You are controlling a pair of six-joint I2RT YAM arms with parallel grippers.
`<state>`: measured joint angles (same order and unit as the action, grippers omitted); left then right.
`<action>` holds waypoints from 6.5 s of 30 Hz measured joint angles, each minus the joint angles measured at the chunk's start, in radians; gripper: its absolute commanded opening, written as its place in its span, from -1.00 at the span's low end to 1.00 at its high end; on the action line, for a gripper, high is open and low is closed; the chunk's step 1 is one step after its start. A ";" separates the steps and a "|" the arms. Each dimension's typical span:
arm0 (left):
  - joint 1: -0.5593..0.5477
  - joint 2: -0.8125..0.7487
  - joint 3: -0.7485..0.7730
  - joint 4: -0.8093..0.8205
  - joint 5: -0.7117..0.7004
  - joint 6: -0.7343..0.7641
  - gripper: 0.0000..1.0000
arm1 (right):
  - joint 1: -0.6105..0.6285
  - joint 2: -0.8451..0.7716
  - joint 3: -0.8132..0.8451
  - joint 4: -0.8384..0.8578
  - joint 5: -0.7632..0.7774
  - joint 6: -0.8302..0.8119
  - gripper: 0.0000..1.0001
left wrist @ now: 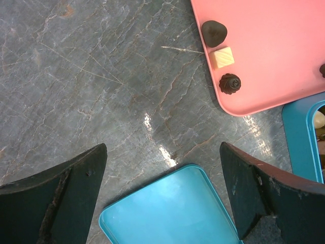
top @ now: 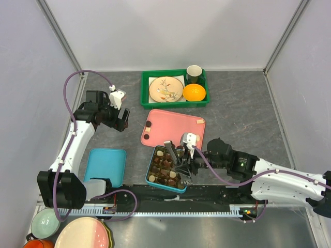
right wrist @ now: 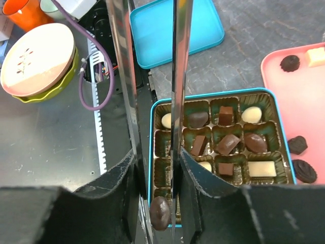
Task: Pack the chocolate
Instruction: Place the fake chocolate in the packing box, then place the clamp at the center of the board, then adjust the plate at the center of the board, then pick up the box lid from the corner of the board.
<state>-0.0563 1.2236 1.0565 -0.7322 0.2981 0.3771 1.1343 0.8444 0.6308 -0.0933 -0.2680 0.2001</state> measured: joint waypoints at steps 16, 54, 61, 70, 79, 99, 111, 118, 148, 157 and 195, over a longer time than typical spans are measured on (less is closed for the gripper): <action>0.000 0.000 0.000 -0.018 0.000 0.000 0.99 | 0.021 -0.006 -0.003 0.020 0.132 0.020 -0.46; 0.003 -0.092 -0.105 -0.072 0.043 0.097 0.98 | -0.927 1.178 0.750 -0.326 0.749 -0.084 0.47; 0.003 -0.035 -0.106 -0.087 0.073 0.104 0.99 | -0.995 1.166 0.744 -0.305 0.756 -0.101 0.60; -0.005 0.014 -0.106 -0.106 0.106 0.113 0.75 | -0.963 0.979 0.677 -0.311 0.698 -0.080 0.49; -0.075 0.064 -0.159 -0.109 0.088 0.126 0.31 | -0.784 0.655 0.497 -0.196 0.567 0.008 0.02; -0.149 0.050 -0.302 -0.115 -0.092 0.164 0.56 | -0.693 0.761 0.174 -0.034 0.364 0.198 -0.29; -0.154 0.038 -0.340 -0.103 -0.115 0.164 0.49 | -0.693 0.845 0.254 0.005 0.375 0.207 -0.70; -0.185 0.048 -0.340 -0.100 -0.113 0.163 0.21 | -0.693 0.931 0.354 0.006 0.396 0.190 -0.74; -0.248 0.315 -0.215 -0.053 -0.161 0.125 -0.77 | -0.705 0.616 0.329 0.034 0.480 0.162 -0.50; -0.254 0.343 -0.175 -0.040 -0.171 0.125 -0.60 | -0.705 0.599 0.278 0.031 0.479 0.151 -0.50; -0.260 -0.173 0.346 -0.554 0.297 0.417 -0.97 | -0.697 0.252 0.016 0.567 -0.199 -0.110 0.18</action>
<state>-0.3161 1.0504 1.4021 -1.2858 0.5949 0.7937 0.4370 1.0966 0.6468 0.4736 -0.4671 0.0902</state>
